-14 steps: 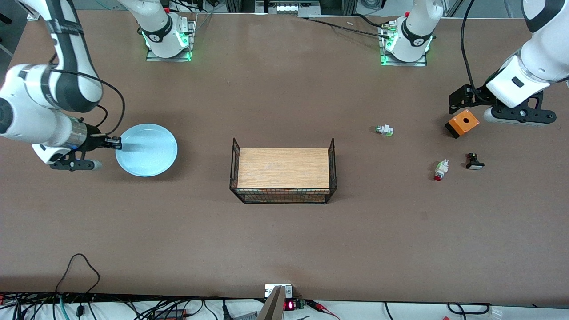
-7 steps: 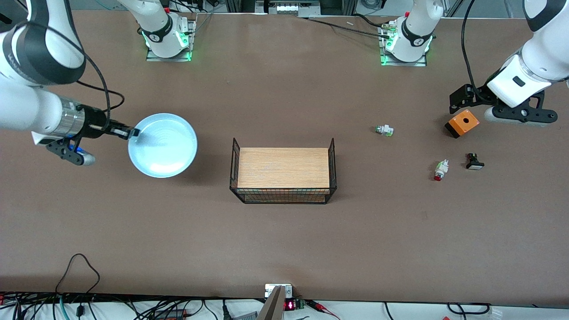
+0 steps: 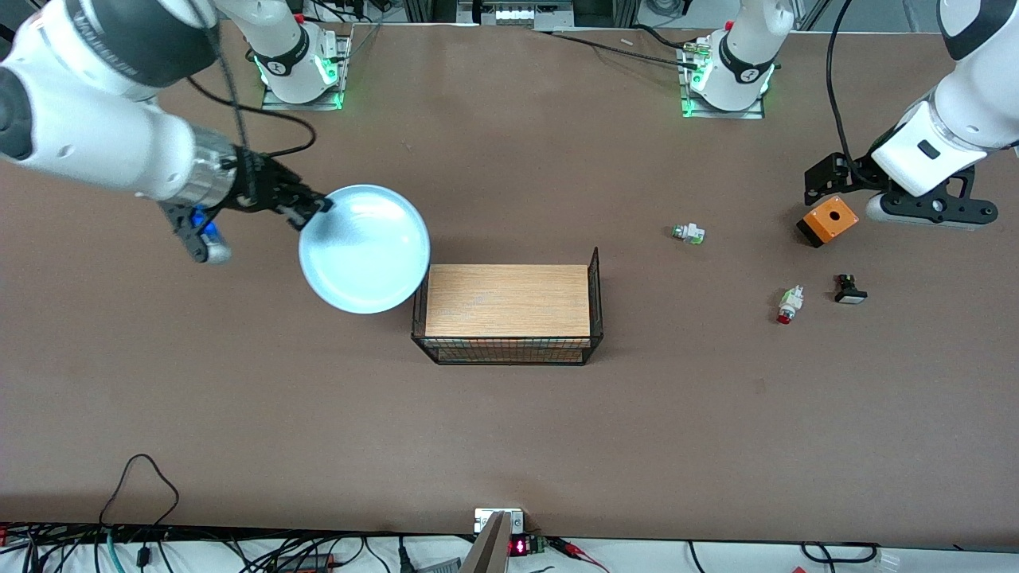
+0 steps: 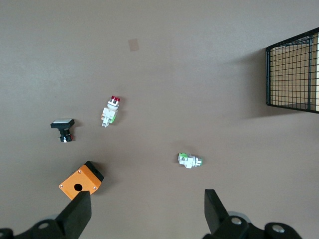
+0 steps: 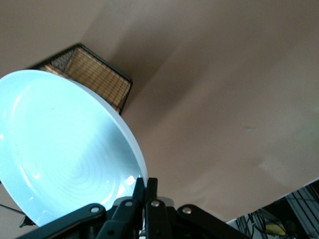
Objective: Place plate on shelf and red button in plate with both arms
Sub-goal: 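Lift the plate with the right gripper and carry it over the wooden box, then lower the plate onto the box while the left gripper reaches the switch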
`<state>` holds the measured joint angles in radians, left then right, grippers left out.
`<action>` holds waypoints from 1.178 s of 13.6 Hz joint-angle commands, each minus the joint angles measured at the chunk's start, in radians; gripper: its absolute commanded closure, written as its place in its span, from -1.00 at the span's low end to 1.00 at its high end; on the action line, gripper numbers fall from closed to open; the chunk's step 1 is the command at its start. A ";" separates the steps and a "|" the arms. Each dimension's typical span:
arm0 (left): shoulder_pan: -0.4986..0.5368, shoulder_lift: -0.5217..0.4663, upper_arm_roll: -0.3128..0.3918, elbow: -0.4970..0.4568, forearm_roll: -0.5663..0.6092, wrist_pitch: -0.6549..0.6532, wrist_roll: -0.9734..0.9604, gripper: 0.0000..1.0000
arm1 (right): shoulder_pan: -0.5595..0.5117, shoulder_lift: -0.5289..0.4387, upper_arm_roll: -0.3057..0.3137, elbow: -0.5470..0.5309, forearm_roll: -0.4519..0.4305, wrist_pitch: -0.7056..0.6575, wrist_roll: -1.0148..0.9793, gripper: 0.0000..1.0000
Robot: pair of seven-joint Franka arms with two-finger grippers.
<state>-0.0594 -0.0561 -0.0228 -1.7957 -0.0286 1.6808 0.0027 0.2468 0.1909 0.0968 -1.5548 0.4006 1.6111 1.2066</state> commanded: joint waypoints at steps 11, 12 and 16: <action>-0.010 0.024 -0.006 0.052 -0.004 -0.030 -0.013 -1.00 | 0.262 0.140 -0.009 0.004 0.004 0.268 0.292 1.00; -0.011 0.025 -0.023 0.056 -0.004 -0.030 -0.015 -1.00 | 0.269 0.148 -0.011 -0.005 0.003 0.289 0.291 1.00; -0.013 0.032 -0.031 0.062 0.031 -0.030 -0.018 -1.00 | 0.278 0.170 -0.011 -0.028 -0.011 0.371 0.281 1.00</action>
<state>-0.0668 -0.0503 -0.0531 -1.7751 -0.0251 1.6773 -0.0025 0.5078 0.3622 0.0974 -1.5737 0.3988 1.9519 1.4793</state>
